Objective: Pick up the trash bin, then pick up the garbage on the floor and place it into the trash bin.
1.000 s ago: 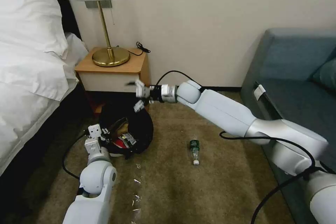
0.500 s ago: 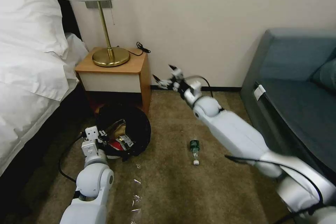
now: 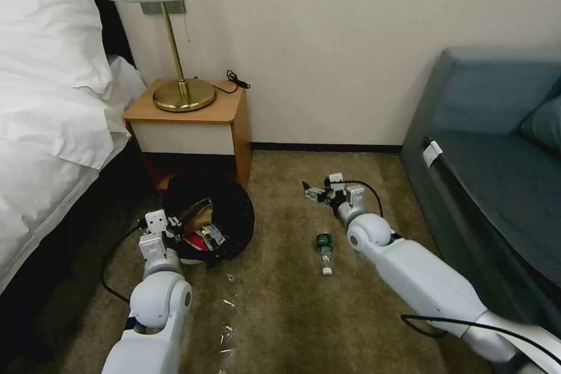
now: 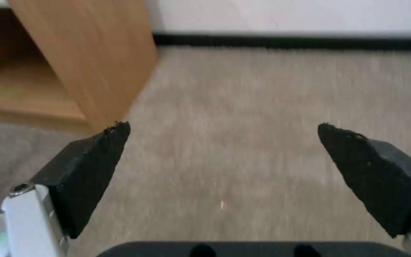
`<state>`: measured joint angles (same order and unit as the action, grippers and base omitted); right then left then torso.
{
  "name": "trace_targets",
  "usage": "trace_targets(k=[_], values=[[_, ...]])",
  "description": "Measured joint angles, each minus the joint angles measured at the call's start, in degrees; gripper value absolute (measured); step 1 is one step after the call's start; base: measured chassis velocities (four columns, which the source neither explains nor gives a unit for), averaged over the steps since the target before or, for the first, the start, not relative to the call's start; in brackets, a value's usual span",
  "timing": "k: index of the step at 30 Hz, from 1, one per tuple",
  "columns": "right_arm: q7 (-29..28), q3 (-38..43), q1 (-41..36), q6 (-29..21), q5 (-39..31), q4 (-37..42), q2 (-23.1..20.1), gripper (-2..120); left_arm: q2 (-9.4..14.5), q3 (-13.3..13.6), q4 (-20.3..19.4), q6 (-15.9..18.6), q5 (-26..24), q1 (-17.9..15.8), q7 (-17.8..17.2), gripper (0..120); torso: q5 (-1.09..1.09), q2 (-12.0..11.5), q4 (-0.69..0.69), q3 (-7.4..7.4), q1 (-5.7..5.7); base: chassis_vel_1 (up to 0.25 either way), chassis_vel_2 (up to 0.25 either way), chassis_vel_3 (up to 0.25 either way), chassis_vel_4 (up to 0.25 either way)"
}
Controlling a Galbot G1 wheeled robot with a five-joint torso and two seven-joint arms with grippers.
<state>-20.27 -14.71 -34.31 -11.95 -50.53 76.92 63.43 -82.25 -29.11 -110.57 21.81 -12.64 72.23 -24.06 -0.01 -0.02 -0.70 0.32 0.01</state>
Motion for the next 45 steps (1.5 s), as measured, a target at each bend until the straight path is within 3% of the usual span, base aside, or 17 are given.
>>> trace_targets(k=[3,5,6,8,9,11,16,23,32,45], values=[[-4.2,-0.3,0.1,-4.2,-3.4,0.0,2.0,100,-0.2,0.0,-0.2,0.0,0.1,0.2,0.0,3,-0.01,0.0,0.01,0.00,0.00,0.000,0.000,0.000,0.000],[-9.4,-1.1,0.2,-9.5,-6.5,-0.2,4.4,100,-0.4,0.1,-0.3,-0.2,0.2,0.6,0.0,3,-0.01,0.0,0.02,0.00,0.00,0.000,0.000,0.000,0.000],[-9.4,-1.1,0.2,-9.5,-6.5,-0.2,4.4,100,-0.4,0.1,-0.3,-0.2,0.2,0.6,0.0,3,-0.01,0.0,0.02,0.00,0.00,0.000,0.000,0.000,0.000],[-13.9,-1.1,0.4,-15.2,-9.5,-0.7,6.5,100,-0.4,0.1,-0.5,-0.2,0.2,0.9,0.0,3,-0.01,0.0,0.01,0.00,0.00,0.000,0.000,0.000,0.000],[-13.9,-1.1,0.4,-15.2,-9.5,-0.7,6.5,100,-0.4,0.1,-0.5,-0.2,0.2,0.9,0.0,3,-0.01,0.0,0.01,0.00,0.00,0.000,0.000,0.000,0.000],[-20.6,0.1,0.7,-23.9,-14.3,-2.2,9.3,100,-0.3,0.0,-0.7,-0.3,0.2,1.2,0.1,3,0.00,0.0,0.02,0.00,0.00,0.000,0.000,0.000,0.000],[-23.8,2.4,0.6,-29.7,-15.6,-4.8,11.2,100,-0.4,0.0,-1.1,-0.4,0.3,1.7,0.1,3,-0.01,0.0,0.02,0.00,0.00,0.000,0.000,0.000,0.000],[-21.7,6.2,-0.3,-30.3,-10.5,-9.1,12.8,100,-0.5,0.5,-1.1,-0.4,0.7,1.7,0.0,3,0.00,0.0,0.02,0.01,0.00,0.000,0.000,0.000,0.000],[-15.0,13.4,-1.5,-29.9,-4.0,-14.9,14.6,100,-0.4,0.7,-0.9,-0.2,1.1,2.0,0.1,3,0.00,0.0,0.00,0.01,0.00,0.000,0.000,0.000,0.000],[-9.1,15.5,-0.9,-29.3,0.8,-18.5,15.7,100,-0.8,0.4,-1.6,0.0,1.9,3.1,-0.1,3,0.00,0.0,0.01,0.00,0.00,0.000,0.000,0.000,0.000]])
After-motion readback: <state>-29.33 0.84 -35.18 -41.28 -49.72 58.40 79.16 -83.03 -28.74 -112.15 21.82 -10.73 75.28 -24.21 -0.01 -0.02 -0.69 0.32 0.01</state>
